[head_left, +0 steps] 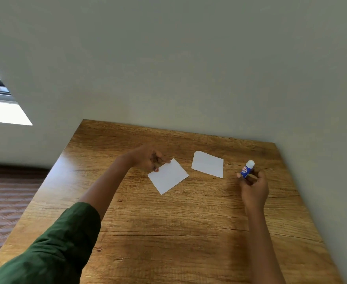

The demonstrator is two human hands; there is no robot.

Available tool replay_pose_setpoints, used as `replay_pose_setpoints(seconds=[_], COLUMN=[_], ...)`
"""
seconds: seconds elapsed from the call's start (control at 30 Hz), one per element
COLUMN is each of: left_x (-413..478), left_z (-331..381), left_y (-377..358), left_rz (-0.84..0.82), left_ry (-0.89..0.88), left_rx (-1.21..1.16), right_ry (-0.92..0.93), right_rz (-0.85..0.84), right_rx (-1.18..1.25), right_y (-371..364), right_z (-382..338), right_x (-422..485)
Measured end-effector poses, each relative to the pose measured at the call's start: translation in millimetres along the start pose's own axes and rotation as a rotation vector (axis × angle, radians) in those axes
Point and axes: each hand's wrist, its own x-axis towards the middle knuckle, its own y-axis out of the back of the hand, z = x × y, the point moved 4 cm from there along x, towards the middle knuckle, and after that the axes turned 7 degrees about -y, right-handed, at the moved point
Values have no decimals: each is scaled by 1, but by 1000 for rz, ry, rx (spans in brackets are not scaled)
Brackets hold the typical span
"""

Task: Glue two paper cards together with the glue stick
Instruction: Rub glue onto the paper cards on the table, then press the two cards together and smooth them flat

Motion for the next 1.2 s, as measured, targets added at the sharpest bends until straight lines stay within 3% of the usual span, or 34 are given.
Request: replay_pose_setpoints(seconds=[0.43,1.03,1.1,1.2], left_x=[-2,5,5,4], left_z=[18,4,1,-3], left_y=[4,0,0,0], left_rz=[-62,-44,-22,4], left_ry=[23,-3,-8,-12], left_rx=[-4,1,-31,-58], right_ry=[81,31,34,86], right_rz=[-7,-108,-50,173], right_rx=[-128,-24,-24,-8], right_y=[0,3,8,26], right_z=[0,6,4,-17], right_x=[20,19,14,-4])
